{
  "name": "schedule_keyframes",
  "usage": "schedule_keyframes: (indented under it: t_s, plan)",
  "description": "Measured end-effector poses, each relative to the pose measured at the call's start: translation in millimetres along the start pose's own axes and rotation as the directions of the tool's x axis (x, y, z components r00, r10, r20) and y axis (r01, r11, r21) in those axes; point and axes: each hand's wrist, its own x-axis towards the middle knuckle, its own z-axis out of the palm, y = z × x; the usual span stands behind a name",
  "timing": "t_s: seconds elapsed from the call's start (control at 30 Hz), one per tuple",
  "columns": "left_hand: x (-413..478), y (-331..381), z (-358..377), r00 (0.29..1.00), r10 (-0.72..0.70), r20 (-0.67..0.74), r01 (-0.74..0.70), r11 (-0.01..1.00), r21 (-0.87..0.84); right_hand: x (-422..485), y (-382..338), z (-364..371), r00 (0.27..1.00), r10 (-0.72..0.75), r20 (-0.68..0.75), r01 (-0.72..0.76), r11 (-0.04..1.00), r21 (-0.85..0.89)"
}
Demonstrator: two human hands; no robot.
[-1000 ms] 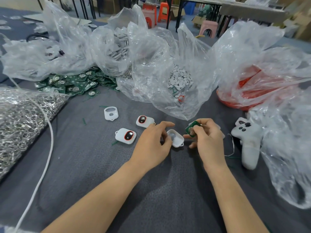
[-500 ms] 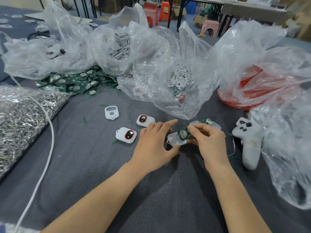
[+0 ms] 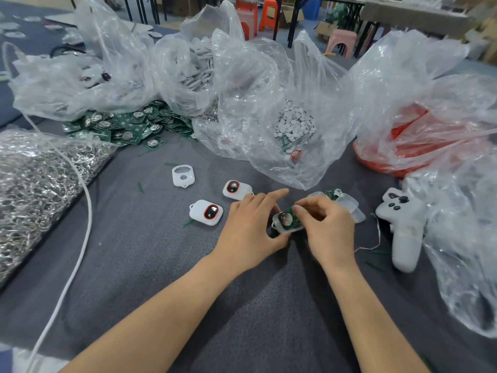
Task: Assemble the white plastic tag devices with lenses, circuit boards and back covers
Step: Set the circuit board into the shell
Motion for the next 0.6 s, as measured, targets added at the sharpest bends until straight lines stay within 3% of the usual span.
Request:
schedule_keyframes:
  t_s: [0.27,0.43,0.6]
  plan:
    - [-0.1,-1.4,0.3,1.0,0.004,0.009,-0.004,1.0,0.004,-1.2,0.8,1.3,1.0,-0.009,0.014,0.01,0.998,-0.056]
    - [-0.6,-2.1,0.8,1.0,0.019,0.007,-0.019,0.999,0.03,-5.1,0.0,7.2,0.993,-0.11,-0.037,0.103,0.98,-0.168]
    - [-0.6,0.4,0.1,1.0,0.008,0.0,-0.008,1.0,-0.001,-2.5,2.5,6.3,0.992,-0.122,-0.042,0.109,0.964,-0.244]
